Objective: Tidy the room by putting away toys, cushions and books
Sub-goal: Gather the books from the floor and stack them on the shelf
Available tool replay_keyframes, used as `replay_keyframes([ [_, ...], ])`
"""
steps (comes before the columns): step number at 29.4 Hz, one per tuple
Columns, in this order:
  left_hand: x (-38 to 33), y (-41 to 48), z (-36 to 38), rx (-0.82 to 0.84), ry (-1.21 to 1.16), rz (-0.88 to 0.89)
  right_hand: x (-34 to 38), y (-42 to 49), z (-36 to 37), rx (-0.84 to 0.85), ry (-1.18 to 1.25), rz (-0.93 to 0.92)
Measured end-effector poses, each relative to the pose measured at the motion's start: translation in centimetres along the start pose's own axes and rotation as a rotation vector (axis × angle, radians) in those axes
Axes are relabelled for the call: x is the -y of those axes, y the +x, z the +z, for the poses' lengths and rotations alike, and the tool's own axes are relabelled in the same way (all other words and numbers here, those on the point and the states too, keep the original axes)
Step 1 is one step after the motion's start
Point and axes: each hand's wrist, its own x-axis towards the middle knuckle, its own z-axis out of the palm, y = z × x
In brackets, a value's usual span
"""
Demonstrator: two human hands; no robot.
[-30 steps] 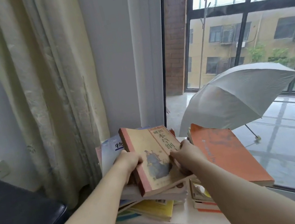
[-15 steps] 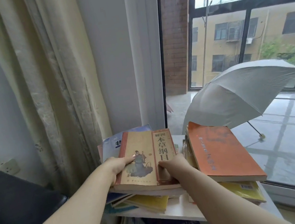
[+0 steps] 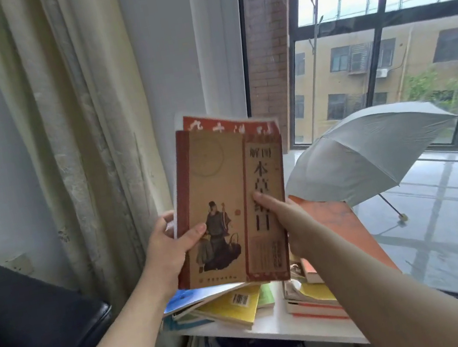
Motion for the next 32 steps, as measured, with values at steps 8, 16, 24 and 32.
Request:
replay_keyframes([
  [8,-1.9,1.8,-0.5,0.073,-0.057,0.018,1.1,1.1,1.2,0.012,0.058,-0.330],
  [16,-1.8,2.0,-1.9,0.145,-0.070,-0.010,-0.1,3.5,1.6,0.215,-0.095,-0.344],
  [24,-1.2,0.7,-1.8,0.036,-0.074,0.009,-0.8,1.3,1.5,0.111,-0.284,-0.359],
  [32,-2.7,-5.7,-2.0,0.087,-0.074,0.066,-0.7,-5.2,1.1,0.112,-0.187,-0.442],
])
